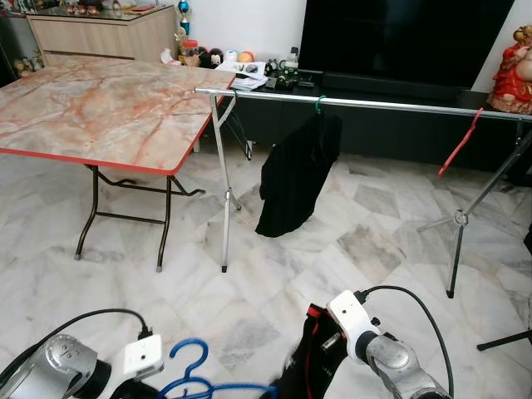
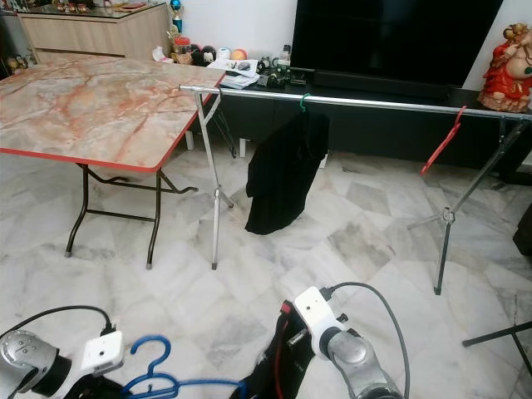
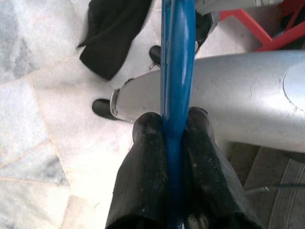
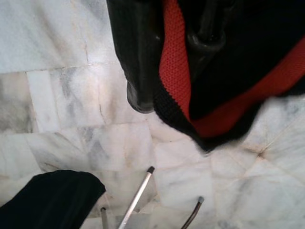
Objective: Hang hanger
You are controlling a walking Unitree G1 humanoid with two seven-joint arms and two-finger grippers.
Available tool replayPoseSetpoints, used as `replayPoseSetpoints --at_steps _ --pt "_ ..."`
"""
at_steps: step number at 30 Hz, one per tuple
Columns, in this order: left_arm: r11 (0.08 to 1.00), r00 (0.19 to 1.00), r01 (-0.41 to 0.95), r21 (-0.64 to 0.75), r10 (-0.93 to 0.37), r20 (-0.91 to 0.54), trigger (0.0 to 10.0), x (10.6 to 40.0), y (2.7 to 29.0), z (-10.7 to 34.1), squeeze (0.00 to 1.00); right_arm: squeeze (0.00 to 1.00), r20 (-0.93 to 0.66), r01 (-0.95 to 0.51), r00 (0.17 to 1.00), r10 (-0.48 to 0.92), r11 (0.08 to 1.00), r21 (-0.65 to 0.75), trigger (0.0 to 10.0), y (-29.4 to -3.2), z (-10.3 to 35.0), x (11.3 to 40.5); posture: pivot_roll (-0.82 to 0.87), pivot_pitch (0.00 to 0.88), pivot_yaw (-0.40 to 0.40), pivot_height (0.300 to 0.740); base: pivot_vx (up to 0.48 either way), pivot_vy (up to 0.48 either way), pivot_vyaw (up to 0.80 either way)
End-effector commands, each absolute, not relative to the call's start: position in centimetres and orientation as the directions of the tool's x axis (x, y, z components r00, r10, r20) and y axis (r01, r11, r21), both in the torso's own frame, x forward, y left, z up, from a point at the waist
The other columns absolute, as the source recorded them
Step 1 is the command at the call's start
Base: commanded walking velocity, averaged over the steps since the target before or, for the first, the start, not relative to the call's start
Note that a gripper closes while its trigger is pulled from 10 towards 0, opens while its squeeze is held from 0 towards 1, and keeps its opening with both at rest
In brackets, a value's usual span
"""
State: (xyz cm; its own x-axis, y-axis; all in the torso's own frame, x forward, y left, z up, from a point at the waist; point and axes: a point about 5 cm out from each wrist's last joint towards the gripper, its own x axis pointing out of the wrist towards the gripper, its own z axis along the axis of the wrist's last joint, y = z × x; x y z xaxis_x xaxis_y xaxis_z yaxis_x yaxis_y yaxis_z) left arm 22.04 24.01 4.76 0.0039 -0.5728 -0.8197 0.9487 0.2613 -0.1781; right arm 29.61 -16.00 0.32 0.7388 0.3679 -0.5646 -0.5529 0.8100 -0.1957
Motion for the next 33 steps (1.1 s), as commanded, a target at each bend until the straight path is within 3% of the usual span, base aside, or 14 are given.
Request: replayPoseSetpoints --at_steps 1,6,7,9,17,19,20,24,33 --pt "0.219 -0.019 0.958 -0.183 -0.589 -0.808 10.0 21.9 23.3 5.5 0.0 0.0 -0.551 -0.556 0.749 0.369 0.802 -0.218 0.0 -16.0 0.8 30.0 0.2 0.0 -0.037 0.74 0.0 0.0 0.0" --pt "0.178 -0.066 0.956 -0.232 -0.641 -0.764 10.0 21.6 22.3 6.5 0.0 0.0 -0.548 -0.559 0.75 0.37 0.797 -0.227 0.0 -15.8 0.9 30.2 0.21 0.0 -0.039 0.74 0.0 0.0 0.0" --pt "0.129 -0.115 0.968 -0.214 -0.53 -0.84 10.0 21.1 23.2 6.4 0.0 0.0 -0.535 -0.548 0.762 0.366 0.804 -0.231 0.0 -15.7 1.2 30.5 0.21 0.0 -0.037 0.74 0.0 0.0 0.0" --pt "0.099 -0.14 0.974 -0.205 -0.448 -0.883 10.0 20.9 24.0 6.2 0.0 0.0 -0.52 -0.533 0.776 0.357 0.813 -0.237 0.0 -15.7 1.5 30.8 0.21 0.0 -0.037 0.74 0.0 0.0 0.0" --pt "-0.041 -0.215 0.976 -0.213 -0.305 -0.928 10.0 20.2 24.5 6.1 0.0 0.0 -0.449 -0.524 0.809 0.379 0.812 -0.259 0.0 -15.1 2.7 31.7 0.21 0.0 -0.041 0.74 0.0 0.0 0.0" --pt "-0.06 -0.224 0.975 -0.216 -0.328 -0.918 10.0 20.2 24.1 6.4 0.0 0.0 -0.406 -0.503 0.832 0.379 0.823 -0.262 0.0 -14.9 3.5 32.3 0.22 0.0 -0.041 0.74 0.0 0.0 0.0" --pt "-0.018 -0.195 0.977 -0.21 -0.46 -0.866 10.0 20.8 22.8 6.9 0.0 0.0 -0.367 -0.504 0.839 0.402 0.828 -0.246 0.0 -14.4 4.1 32.6 0.21 0.0 -0.041 0.74 0.0 0.0 0.0" --pt "0.024 -0.165 0.971 -0.236 -0.651 -0.741 10.0 21.5 20.9 8.1 0.0 0.0 -0.342 -0.557 0.813 0.471 0.802 -0.217 0.0 -13.3 4.5 32.6 0.21 0.0 -0.046 0.74 0.0 0.0 0.0" --pt "-0.069 -0.249 0.955 -0.289 -0.717 -0.652 10.0 21.5 19.3 9.6 0.0 0.0 -0.188 -0.629 0.772 0.607 0.771 -0.096 0.0 -11.6 6.9 33.5 0.22 0.0 -0.047 0.74 0.0 0.0 0.0"
